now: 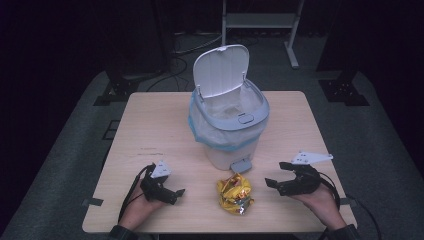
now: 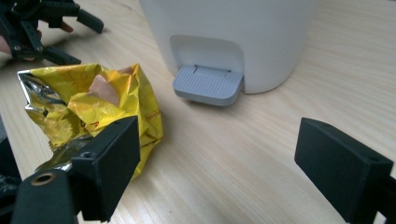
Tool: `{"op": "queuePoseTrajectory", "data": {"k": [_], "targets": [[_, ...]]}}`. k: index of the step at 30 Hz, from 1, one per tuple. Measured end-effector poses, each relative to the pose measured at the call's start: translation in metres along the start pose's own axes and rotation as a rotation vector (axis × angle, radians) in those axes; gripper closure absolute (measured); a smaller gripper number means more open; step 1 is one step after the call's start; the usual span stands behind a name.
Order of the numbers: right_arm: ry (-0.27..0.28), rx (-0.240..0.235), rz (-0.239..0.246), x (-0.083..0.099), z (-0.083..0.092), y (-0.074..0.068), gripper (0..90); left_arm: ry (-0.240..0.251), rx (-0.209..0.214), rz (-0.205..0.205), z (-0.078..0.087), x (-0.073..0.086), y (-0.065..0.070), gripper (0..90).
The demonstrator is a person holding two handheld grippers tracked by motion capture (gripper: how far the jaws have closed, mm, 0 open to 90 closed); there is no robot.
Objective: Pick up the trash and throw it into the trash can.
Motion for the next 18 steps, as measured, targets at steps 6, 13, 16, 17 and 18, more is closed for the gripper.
{"op": "queuePoseTrajectory", "data": {"k": [6, 13, 16, 17, 18], "targets": [[-0.034, -0.028, 0.013, 0.003, -0.012, -0.006, 14.3, 0.003, 0.0, 0.003, 0.0, 0.0, 0.0, 0.0], [-0.051, -0.062, 0.021, 0.004, -0.022, -0.014, 16.5, 0.003, 0.0, 0.003, 0.0, 0.0, 0.0, 0.0], [-0.053, -0.077, 0.027, 0.004, -0.026, -0.016, 16.6, 0.003, 0.0, 0.003, 0.0, 0.0, 0.0, 0.0], [-0.053, -0.082, 0.027, 0.003, -0.027, -0.017, 17.2, 0.003, 0.0, 0.003, 0.0, 0.0, 0.0, 0.0], [-0.051, -0.091, 0.029, 0.003, -0.027, -0.017, 19.9, 0.003, 0.0, 0.003, 0.0, 0.0, 0.0, 0.0]]}}
Point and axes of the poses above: each handheld gripper's, and its own axes: z roughly backward along the jaws, x roughly out of its underside, y roughly to its right, the point moved 2 cm from there along -z, roughly forward along the jaws, and after that the axes turned 8 degrees about z, right-handed, at the moved point
